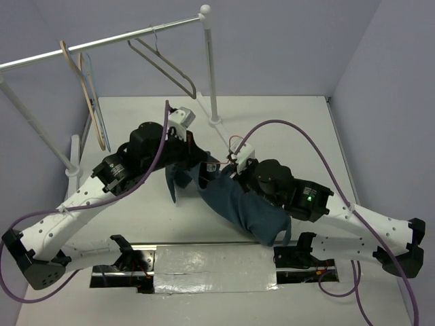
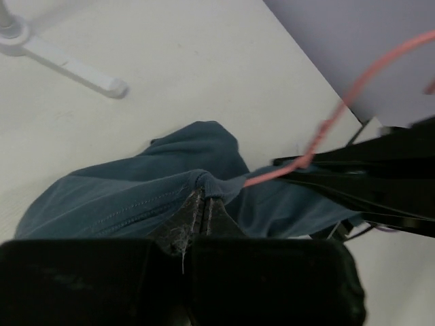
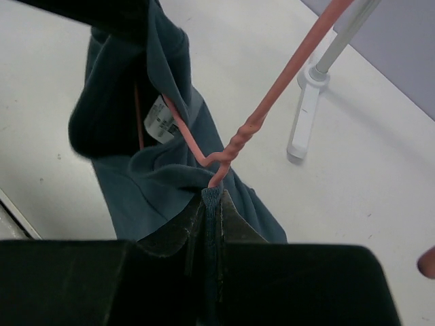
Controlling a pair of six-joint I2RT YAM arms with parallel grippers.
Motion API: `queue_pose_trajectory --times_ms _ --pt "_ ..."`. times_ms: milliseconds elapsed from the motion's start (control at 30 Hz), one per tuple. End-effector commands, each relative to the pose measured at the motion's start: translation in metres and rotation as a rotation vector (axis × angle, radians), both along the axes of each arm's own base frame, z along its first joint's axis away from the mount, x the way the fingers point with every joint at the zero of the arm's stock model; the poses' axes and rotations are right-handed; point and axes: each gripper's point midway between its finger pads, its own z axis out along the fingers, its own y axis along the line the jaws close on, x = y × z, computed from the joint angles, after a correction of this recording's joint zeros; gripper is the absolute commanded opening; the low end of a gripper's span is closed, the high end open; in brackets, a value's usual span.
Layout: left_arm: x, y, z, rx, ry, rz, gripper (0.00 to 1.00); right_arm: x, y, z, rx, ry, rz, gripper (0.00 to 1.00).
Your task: Place the t-shirt on the hanger
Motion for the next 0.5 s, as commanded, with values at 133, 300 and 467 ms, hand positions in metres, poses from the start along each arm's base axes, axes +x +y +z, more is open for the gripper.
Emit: queue_pose_trajectory --times_ms 133,300,467 --pt "-0.019 -0.018 0.056 -0.035 -0.131 -0.053 0.00 0.002 0.005 0.045 0.144 -0.106 0.017 0.00" --pt "-0.050 -0.042 0.054 0.005 -0.149 -0.298 0.32 -0.006 0.002 0.050 0.186 -0.134 0.060 0.00" --pt "-0.043 -0.020 0.049 0.173 -0.225 -0.272 0.71 -0.024 -0.007 0.050 0.287 -0.154 0.122 0.00"
